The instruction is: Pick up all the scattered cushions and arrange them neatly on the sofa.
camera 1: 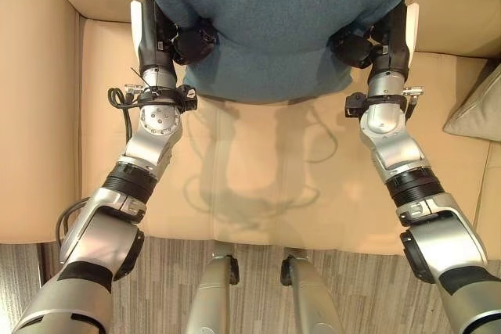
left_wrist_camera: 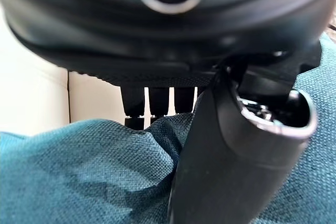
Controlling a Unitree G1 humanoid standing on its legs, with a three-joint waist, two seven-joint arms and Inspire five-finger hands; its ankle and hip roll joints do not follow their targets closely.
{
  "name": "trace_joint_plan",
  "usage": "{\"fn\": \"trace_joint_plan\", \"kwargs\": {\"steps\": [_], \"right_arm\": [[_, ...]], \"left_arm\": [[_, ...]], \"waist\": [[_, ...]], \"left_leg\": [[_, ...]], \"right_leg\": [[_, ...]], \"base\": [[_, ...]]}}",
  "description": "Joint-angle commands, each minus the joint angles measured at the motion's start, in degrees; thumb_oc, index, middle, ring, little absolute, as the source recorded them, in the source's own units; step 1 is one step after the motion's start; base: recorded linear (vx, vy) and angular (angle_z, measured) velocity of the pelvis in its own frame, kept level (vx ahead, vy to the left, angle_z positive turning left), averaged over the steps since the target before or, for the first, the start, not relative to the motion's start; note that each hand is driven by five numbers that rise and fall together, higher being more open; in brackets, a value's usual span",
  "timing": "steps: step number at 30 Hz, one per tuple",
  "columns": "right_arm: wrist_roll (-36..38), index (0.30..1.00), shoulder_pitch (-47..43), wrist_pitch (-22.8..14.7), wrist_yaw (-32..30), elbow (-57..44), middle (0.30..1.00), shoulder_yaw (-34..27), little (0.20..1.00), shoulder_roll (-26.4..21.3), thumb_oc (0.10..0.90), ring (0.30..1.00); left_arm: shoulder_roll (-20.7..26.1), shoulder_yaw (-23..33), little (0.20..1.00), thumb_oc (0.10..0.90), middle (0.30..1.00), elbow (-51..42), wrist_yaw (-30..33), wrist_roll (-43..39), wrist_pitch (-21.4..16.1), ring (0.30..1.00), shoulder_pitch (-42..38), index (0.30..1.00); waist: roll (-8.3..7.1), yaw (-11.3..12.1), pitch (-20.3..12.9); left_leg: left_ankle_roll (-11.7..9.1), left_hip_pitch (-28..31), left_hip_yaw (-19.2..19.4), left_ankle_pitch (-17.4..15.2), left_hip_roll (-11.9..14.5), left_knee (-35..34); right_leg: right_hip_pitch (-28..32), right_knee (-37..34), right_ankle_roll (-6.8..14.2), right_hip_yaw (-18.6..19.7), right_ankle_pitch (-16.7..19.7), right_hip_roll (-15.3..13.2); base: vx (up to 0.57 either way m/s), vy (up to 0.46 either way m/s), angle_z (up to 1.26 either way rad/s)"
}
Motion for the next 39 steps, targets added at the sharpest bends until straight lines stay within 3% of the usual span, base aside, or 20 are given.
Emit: {"fn": "trace_joint_plan", "kwargs": {"steps": [1,9,17,20,24,25,26,30,32,39], "right_arm": [[-6.2,0.9,-4.6,-4.5,0.4,-0.6,0.9,5.5,0.9,4.6,0.8,0.9],[-6.5,0.9,-8.5,0.4,-3.6,7.0,0.9,3.5,0.9,-2.4,0.8,0.9],[-4.5,0.9,-4.5,1.5,-2.5,9.2,0.9,0.3,0.9,-9.6,0.8,0.9],[-3.8,0.9,2.0,0.3,-2.2,5.4,0.9,-4.1,0.9,-11.2,0.8,0.9],[-6.7,0.9,18.3,-1.3,1.0,-4.8,0.9,-11.9,0.9,-10.0,0.8,0.9],[-6.8,0.9,18.7,-1.1,1.0,-5.1,0.9,-12.0,0.9,-10.0,0.8,0.9],[-8.2,0.9,25.7,-1.8,2.7,-8.4,0.9,-14.6,0.9,-8.2,0.8,0.9],[-10.7,0.9,39.2,-1.8,7.3,-13.1,0.9,-17.8,0.9,-4.3,0.8,0.9],[-11.7,0.9,46.7,-2.0,10.7,-13.2,0.9,-19.3,0.9,-2.6,0.8,0.9],[-12.1,0.9,56.2,-0.9,15.0,-7.9,0.9,-19.7,0.9,-0.4,0.8,0.9]], "left_arm": [[-2.3,-4.2,0.9,0.8,0.9,-1.0,-0.3,7.5,-6.0,0.9,-11.1,0.9],[1.1,-0.1,0.9,0.8,0.9,7.9,0.5,3.9,-3.5,0.9,-9.8,0.9],[6.4,3.9,0.9,0.8,0.9,8.4,-1.1,3.9,-2.7,0.9,-4.4,0.9],[7.4,7.2,0.9,0.8,0.9,2.4,-1.2,6.0,-3.0,0.9,2.1,0.9],[4.5,14.8,0.9,0.8,0.9,-10.7,-2.7,9.3,-4.0,0.9,18.6,0.9],[4.5,14.9,0.9,0.8,0.9,-11.0,-2.7,9.4,-3.9,0.9,18.9,0.9],[1.8,17.3,0.9,0.8,0.9,-15.0,-4.3,10.4,-4.0,0.9,26.4,0.9],[-2.9,22.0,0.9,0.8,0.9,-20.8,-8.7,10.8,-3.4,0.9,41.4,0.9],[-4.4,25.1,0.9,0.8,0.9,-20.8,-11.9,11.5,-2.6,0.9,50.5,0.9],[-6.6,28.2,0.9,0.8,0.9,-12.5,-15.7,11.8,0.1,0.9,61.8,0.9]], "waist": [[0.78,-0.3,-4.5],[0.58,-0.2,-4.8],[0.3,-0.2,-6.2],[-0.03,-0.1,-6.9],[-0.76,-0.2,-8.0],[-0.79,-0.2,-8.1],[-1.11,-0.3,-8.5],[-1.63,-0.2,-9.2],[-1.81,-0.2,-9.6],[-1.73,-0.4,-11.9]], "left_leg": [[-3.1,2.6,1.9,-9.5,-0.7,1.2],[-3.3,3.1,1.9,-9.4,-0.8,1.0],[-3.6,4.4,1.9,-9.6,-0.8,0.7],[-3.6,5.3,1.8,-9.9,-0.8,0.6],[-3.4,8.0,1.9,-10.8,-0.5,0.6],[-3.4,7.9,1.9,-10.5,-0.6,0.5],[-3.4,9.5,1.9,-11.1,-0.4,0.6],[-3.2,13.3,2.0,-11.6,0.2,0.4],[-3.2,16.9,2.3,-12.6,0.7,0.5],[-2.6,22.2,2.3,-13.0,1.3,0.8]], "right_leg": [[0.0,2.9,4.7,0.3,-6.4,0.1],[0.5,2.5,4.8,0.1,-6.0,0.2],[2.0,1.6,4.8,-0.3,-5.8,0.3],[2.9,1.6,4.7,-0.6,-6.0,0.4],[5.6,1.6,4.3,-1.3,-6.9,0.4],[5.5,1.5,4.3,-1.3,-6.7,0.4],[7.2,1.7,4.1,-1.8,-7.4,0.4],[11.0,2.1,3.9,-2.5,-8.5,0.2],[14.6,2.6,3.8,-3.1,-9.8,0.3],[19.8,3.3,3.6,-3.9,-11.0,0.8]], "base": [[-0.01,0.009,-0.04],[-0.02,0.002,-0.07],[0.0,0.0,0.0],[0.0,-0.008,0.05],[0.03,-0.027,0.06],[0.05,-0.03,0.07],[0.04,-0.026,0.05],[0.04,-0.038,-0.02],[0.06,-0.036,-0.06],[0.02,-0.021,-0.03]]}}
